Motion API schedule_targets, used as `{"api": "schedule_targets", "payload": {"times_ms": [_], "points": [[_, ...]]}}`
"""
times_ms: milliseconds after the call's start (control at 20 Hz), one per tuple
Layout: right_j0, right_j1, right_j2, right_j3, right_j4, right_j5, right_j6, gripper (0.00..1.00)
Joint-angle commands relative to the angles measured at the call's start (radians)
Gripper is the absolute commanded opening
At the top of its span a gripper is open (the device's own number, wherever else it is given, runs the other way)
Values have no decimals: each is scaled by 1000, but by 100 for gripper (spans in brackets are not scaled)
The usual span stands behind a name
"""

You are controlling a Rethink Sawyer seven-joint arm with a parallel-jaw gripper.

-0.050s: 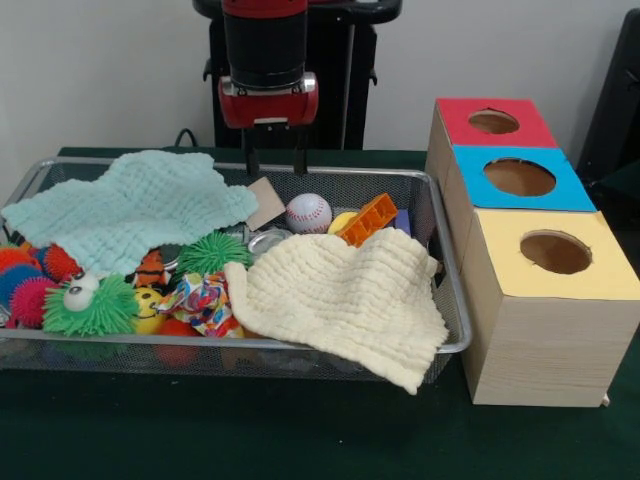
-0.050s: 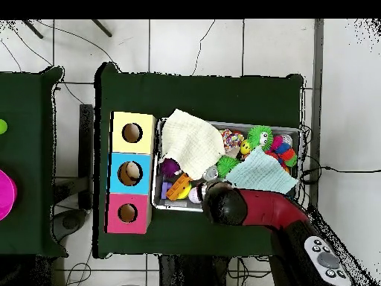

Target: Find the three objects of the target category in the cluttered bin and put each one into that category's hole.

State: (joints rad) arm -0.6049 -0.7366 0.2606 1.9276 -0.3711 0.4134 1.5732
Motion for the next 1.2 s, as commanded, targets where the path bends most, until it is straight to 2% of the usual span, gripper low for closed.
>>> {"api": "schedule_targets", "payload": {"times_ms": [50,650,1000,1200], "points": [[-53,-28,115,-151,-57,185,-196,100],[-123,7,179,-258,-108,266,-269,100],[-196,94,223,-343,-170,270,-319,100],[-215,156,238,-369,-209,240,-312,100]]}}
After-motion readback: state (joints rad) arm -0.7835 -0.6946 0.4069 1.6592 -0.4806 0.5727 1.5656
